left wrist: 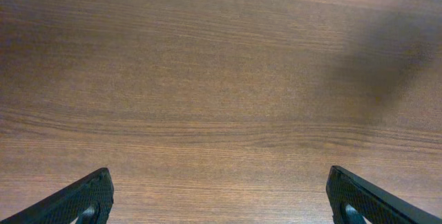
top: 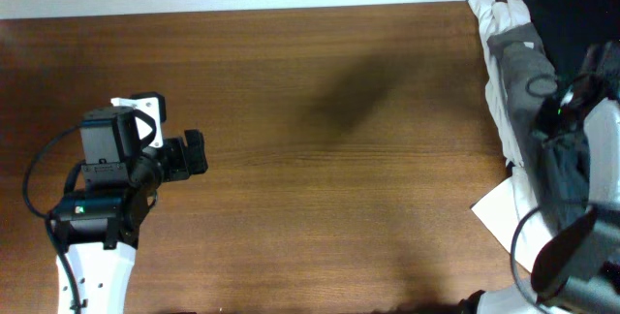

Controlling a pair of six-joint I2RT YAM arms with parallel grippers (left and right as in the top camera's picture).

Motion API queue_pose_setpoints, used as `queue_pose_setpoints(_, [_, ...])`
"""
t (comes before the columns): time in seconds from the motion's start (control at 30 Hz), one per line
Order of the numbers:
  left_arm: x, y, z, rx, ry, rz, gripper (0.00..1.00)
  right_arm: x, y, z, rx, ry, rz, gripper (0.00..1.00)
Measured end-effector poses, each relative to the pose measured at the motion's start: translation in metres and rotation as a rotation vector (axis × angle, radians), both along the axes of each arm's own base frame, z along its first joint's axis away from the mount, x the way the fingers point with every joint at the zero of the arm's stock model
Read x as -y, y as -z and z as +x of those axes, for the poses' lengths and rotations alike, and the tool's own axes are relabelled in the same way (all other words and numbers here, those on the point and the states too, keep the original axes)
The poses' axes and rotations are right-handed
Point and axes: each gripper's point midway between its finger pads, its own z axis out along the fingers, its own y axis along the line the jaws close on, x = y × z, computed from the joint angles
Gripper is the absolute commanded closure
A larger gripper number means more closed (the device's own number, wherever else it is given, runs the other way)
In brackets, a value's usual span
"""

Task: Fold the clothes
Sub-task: 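Reach the right gripper into the clothes pile and grasp the dark green shirt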

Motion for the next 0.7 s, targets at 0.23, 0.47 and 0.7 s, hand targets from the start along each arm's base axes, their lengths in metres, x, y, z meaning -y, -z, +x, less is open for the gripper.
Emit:
queue_pose_setpoints(0.23, [0.000, -0.006, 0.009, 0.038, 0.000, 0.001, 0.02, -0.191, -0.052, 0.024, 0.103, -0.512, 0.196, 0.96])
queue_pose_setpoints(0.47, [0.000, 0.005, 0.014, 0.007, 0.000, 0.000, 0.02, -0.350, -0.029, 0.022, 0.116, -0.923, 0.228, 0.87])
queue_pose_setpoints(0.7, [0.000, 0.008, 0.022, 0.007, 0.003, -0.003, 0.02, -0.416, -0.016, 0.043, 0.243, -1.050, 0.122, 0.33])
